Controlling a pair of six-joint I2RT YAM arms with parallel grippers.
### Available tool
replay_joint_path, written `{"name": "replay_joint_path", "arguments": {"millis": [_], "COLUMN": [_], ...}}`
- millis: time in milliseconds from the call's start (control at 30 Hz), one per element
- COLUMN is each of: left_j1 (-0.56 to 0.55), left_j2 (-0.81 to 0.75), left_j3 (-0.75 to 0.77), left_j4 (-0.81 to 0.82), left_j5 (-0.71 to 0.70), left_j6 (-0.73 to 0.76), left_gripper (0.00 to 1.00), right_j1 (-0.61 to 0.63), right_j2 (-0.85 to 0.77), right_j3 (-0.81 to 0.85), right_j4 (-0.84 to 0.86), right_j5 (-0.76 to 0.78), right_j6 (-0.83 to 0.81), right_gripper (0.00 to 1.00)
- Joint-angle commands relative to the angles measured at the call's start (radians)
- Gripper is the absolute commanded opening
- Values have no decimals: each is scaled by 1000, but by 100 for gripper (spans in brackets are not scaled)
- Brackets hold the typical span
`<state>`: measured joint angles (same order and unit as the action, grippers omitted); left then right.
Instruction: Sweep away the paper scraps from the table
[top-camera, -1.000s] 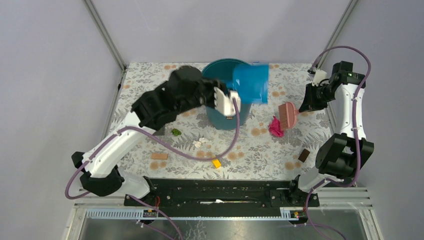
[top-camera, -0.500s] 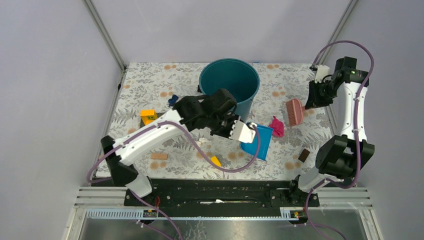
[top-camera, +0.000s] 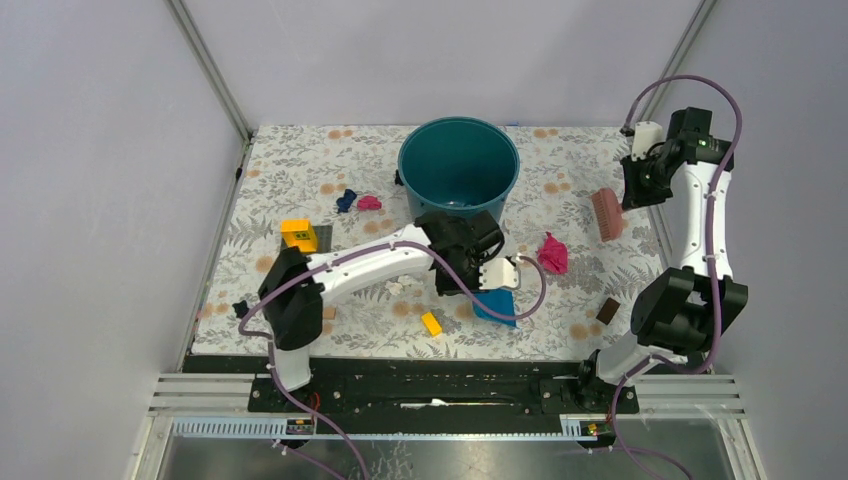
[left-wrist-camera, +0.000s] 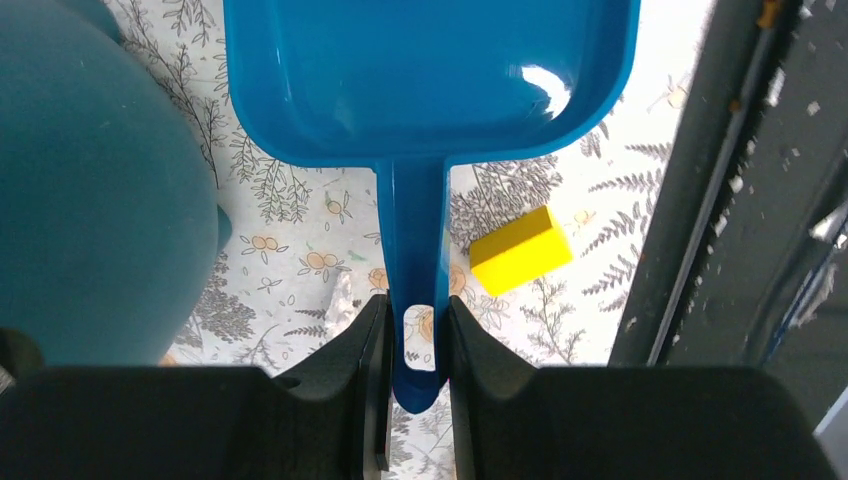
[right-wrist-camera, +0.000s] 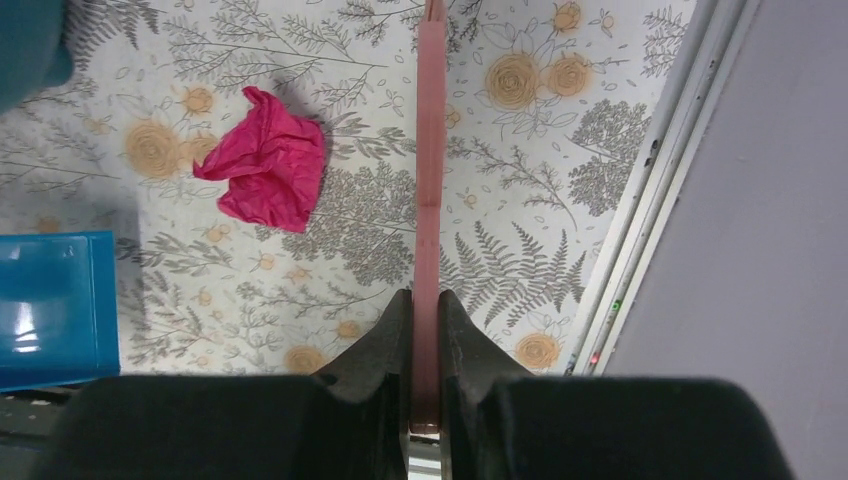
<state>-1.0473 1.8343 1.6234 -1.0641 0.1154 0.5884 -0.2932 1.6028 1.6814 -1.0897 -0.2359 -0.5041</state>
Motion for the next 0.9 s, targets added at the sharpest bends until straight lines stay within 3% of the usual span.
{"name": "replay_joint_path", "arguments": {"millis": [0,233,667,867], "left_j1": [-7,-22,-26,-27], "left_j2": [43,153,251,235], "left_j3": [5,10,62,39], "left_j4": [90,125,179,236], "left_j5": [-91,-164,-178,-163], "left_j6": [-134,-240,-266,-263], "left_gripper": [0,0,0,0], "right_j1": [57,199,238,238], "right_j2": [14,23,-38,-55], "right_j3": [-33,-126,-148,-140], "right_j4": [65,89,-161,-180], "right_j5": [76,91,-291,-357], "right_j6": [-36,-25,40,83], "right_gripper": [0,0,0,0]}}
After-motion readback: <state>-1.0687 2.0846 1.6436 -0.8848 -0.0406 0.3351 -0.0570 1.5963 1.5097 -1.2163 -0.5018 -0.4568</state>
